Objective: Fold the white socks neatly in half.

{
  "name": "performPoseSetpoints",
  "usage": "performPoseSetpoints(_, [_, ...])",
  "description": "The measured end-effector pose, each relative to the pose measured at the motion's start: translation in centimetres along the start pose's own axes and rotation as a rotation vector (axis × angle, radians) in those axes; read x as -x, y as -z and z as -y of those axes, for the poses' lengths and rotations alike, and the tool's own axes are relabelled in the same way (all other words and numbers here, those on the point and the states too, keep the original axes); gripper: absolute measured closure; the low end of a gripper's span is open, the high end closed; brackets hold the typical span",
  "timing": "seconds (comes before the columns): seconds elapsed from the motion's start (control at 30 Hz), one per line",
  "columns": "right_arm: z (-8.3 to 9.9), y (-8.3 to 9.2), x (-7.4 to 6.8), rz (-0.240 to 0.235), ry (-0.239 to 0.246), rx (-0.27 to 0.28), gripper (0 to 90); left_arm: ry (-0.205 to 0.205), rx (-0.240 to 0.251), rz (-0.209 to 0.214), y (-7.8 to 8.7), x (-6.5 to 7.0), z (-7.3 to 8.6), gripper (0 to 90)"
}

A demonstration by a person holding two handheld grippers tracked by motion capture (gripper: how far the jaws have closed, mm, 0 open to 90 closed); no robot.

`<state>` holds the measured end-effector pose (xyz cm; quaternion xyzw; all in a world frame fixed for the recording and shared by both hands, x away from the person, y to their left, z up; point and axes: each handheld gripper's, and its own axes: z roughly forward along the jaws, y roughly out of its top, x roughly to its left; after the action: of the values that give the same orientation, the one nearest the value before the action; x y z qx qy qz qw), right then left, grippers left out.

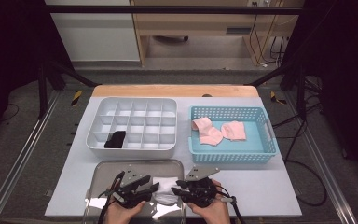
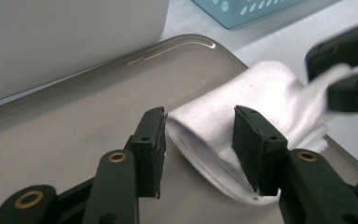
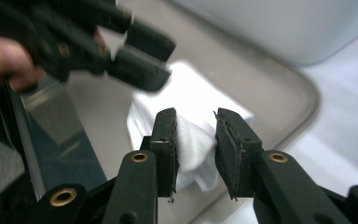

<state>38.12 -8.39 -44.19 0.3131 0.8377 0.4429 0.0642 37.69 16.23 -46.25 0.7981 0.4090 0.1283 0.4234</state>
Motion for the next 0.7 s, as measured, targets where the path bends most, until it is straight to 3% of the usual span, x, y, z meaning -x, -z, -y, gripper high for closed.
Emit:
performPoseSetpoints(0.07, [-0.5,0.6,0.0,0.012,-0.013,0.046,70.9,0.002,0.002,-0.006,0.0,0.1,0.2,51.5])
performPoseSetpoints(0.4, [-1.2,0.7,0.2,0.024,-0.07,0.101,78.4,-0.019,0.002,-0.024,0.2,0.6,0.4,49.6])
performPoseSetpoints(0.5, [-0.8,0.2,0.0,0.023,-0.067,0.066,80.5,-0.016,0.001,-0.026,0.3,0.6,0.5,48.9])
performPoseSetpoints(0.6, [0.9,-0.7,-0.2,0.011,-0.073,0.004,81.3,-0.008,0.003,-0.014,0.4,0.6,0.7,48.3])
performPoseSetpoints(0.7, [1.7,-0.9,-0.3,0.005,-0.078,0.006,81.3,-0.011,0.005,-0.011,0.4,0.7,0.8,47.7])
